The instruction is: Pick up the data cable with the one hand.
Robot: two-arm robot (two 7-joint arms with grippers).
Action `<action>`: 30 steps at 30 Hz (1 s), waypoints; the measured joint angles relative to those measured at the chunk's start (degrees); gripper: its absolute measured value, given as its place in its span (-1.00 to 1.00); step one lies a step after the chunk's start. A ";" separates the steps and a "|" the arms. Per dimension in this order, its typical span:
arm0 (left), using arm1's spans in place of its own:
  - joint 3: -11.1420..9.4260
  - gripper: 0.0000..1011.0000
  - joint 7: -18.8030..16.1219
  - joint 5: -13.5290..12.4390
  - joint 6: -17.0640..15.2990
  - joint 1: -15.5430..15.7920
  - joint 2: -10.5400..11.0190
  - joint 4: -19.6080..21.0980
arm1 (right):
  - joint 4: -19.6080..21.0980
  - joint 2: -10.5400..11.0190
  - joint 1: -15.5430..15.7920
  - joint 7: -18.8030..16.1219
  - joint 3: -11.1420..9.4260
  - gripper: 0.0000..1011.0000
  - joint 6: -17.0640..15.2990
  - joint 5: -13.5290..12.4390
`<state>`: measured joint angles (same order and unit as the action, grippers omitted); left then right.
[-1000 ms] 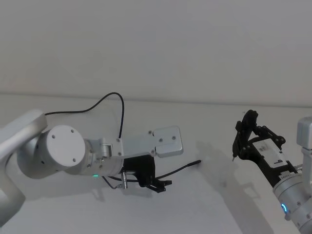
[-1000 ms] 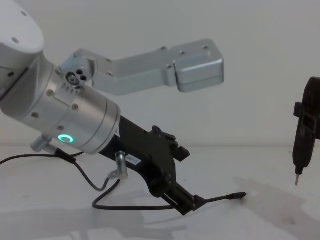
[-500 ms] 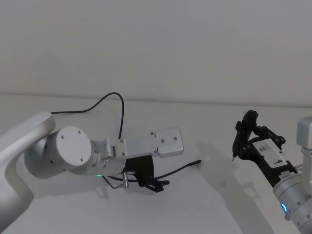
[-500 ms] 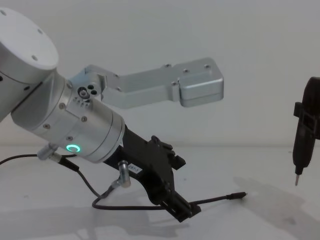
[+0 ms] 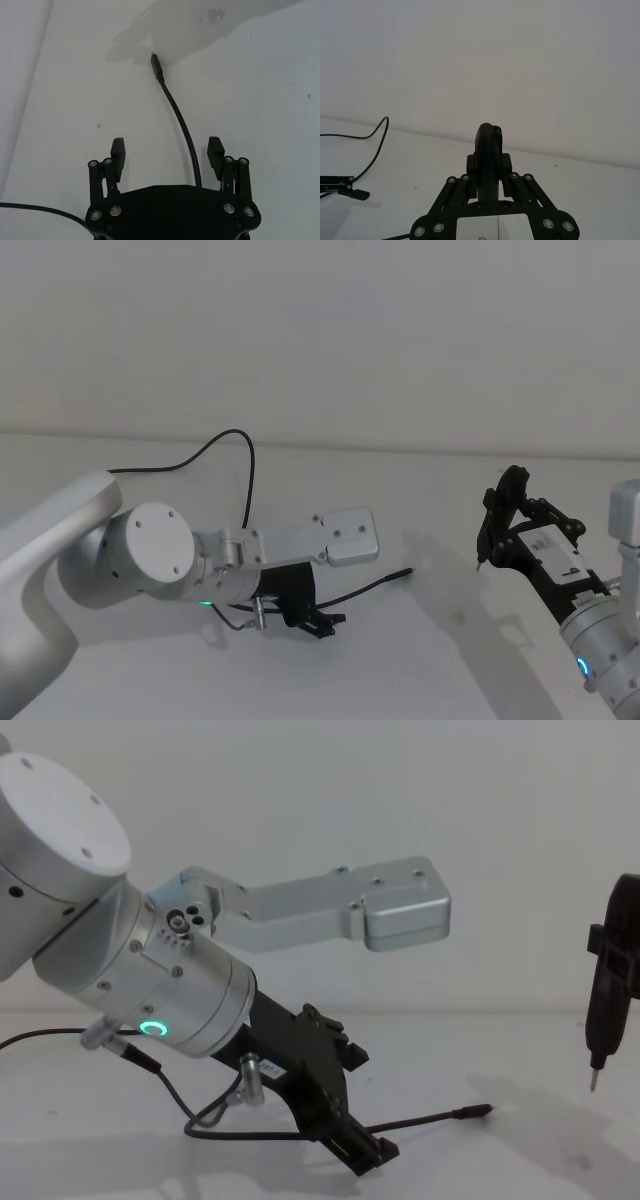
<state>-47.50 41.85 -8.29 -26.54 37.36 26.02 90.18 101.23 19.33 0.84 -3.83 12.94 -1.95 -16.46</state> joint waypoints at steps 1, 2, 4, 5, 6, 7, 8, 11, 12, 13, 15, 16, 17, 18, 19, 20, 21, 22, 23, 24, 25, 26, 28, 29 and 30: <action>0.03 0.98 -0.02 -0.09 -0.05 -0.05 -0.10 -0.06 | 0.00 0.00 0.00 0.00 0.00 -0.47 0.00 0.00; 0.06 0.98 -0.04 -0.13 -0.07 -0.07 -0.14 -0.08 | 0.00 0.00 0.00 0.00 0.00 -0.47 0.00 0.00; 0.10 0.93 -0.07 -0.21 -0.11 -0.13 -0.21 -0.13 | 0.00 0.00 0.00 0.00 0.00 -0.47 0.00 0.00; 0.12 0.88 -0.10 -0.25 -0.12 -0.15 -0.23 -0.16 | 0.00 0.00 0.00 0.00 0.00 -0.47 0.00 0.00; 0.15 0.83 -0.14 -0.31 -0.14 -0.19 -0.31 -0.19 | 0.00 0.00 0.00 0.00 0.00 -0.47 0.00 0.00; 0.16 0.80 -0.17 -0.34 -0.16 -0.20 -0.34 -0.21 | 0.00 0.00 0.00 0.00 0.00 -0.47 0.00 0.00; 0.18 0.76 -0.19 -0.37 -0.17 -0.22 -0.37 -0.22 | 0.00 0.00 0.00 0.00 0.00 -0.47 0.00 0.00; 0.24 0.58 -0.28 -0.48 -0.22 -0.29 -0.48 -0.29 | 0.00 0.00 0.00 0.00 0.00 -0.47 0.00 0.00; 0.26 0.55 -0.30 -0.50 -0.23 -0.31 -0.50 -0.30 | 0.00 0.00 0.00 0.00 0.00 -0.47 0.00 0.00; 0.27 0.48 -0.31 -0.51 -0.24 -0.32 -0.51 -0.31 | 0.00 0.00 0.00 0.00 0.00 -0.47 0.00 0.00; 0.29 0.36 -0.35 -0.55 -0.27 -0.35 -0.56 -0.34 | 0.00 0.00 0.00 0.00 0.00 -0.47 0.00 0.00; 0.30 0.32 -0.37 -0.57 -0.27 -0.36 -0.57 -0.35 | 0.00 0.00 0.00 0.00 0.00 -0.47 0.00 0.00; 0.31 0.20 -0.38 -0.59 -0.28 -0.37 -0.58 -0.36 | 0.00 0.00 0.00 0.00 0.00 -0.47 0.00 0.00; 0.32 0.17 -0.39 -0.60 -0.29 -0.38 -0.60 -0.36 | 0.00 0.00 0.00 0.00 0.00 -0.47 0.00 0.00; 0.32 0.14 -0.40 -0.62 -0.30 -0.38 -0.61 -0.37 | 0.00 0.00 0.00 0.00 0.00 -0.47 0.00 0.00; 0.33 0.08 -0.41 -0.63 -0.30 -0.38 -0.62 -0.38 | 0.00 0.00 0.00 0.00 0.00 -0.47 0.00 0.00; 0.34 -0.03 -0.42 -0.65 -0.31 -0.39 -0.64 -0.39 | 0.00 0.00 0.00 0.00 0.00 -0.47 0.00 0.00; 0.34 -0.07 -0.42 -0.65 -0.32 -0.39 -0.65 -0.39 | 0.00 0.00 0.00 0.00 0.00 -0.47 0.00 0.00; 0.35 -0.11 -0.43 -0.66 -0.32 -0.40 -0.65 -0.40 | 0.00 0.00 0.00 0.00 0.00 -0.47 0.00 0.00; 0.35 -0.19 -0.44 -0.67 -0.33 -0.40 -0.67 -0.41 | 0.00 0.00 0.00 0.00 0.00 -0.47 0.00 0.00; 0.35 -0.23 -0.44 -0.67 -0.33 -0.40 -0.67 -0.41 | 0.00 0.00 0.00 0.00 0.00 -0.47 0.00 0.00; 0.36 -0.31 -0.45 -0.68 -0.34 -0.41 -0.68 -0.41 | 0.00 0.00 0.00 0.00 0.00 -0.47 0.00 0.00; 0.38 -0.46 -0.46 -0.70 -0.35 -0.43 -0.69 -0.43 | 0.00 0.00 0.00 0.00 0.00 -0.47 0.00 0.00; 0.38 -0.50 -0.46 -0.70 -0.35 -0.43 -0.69 -0.43 | 0.00 0.00 0.00 0.00 0.00 -0.47 0.00 0.00; 0.39 -0.53 -0.47 -0.70 -0.35 -0.43 -0.69 -0.44 | 0.00 0.00 0.00 0.00 0.00 -0.47 0.00 0.00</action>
<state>-47.11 41.38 -8.99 -26.89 36.93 25.33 89.74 101.23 19.33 0.84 -3.83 12.94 -1.95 -16.46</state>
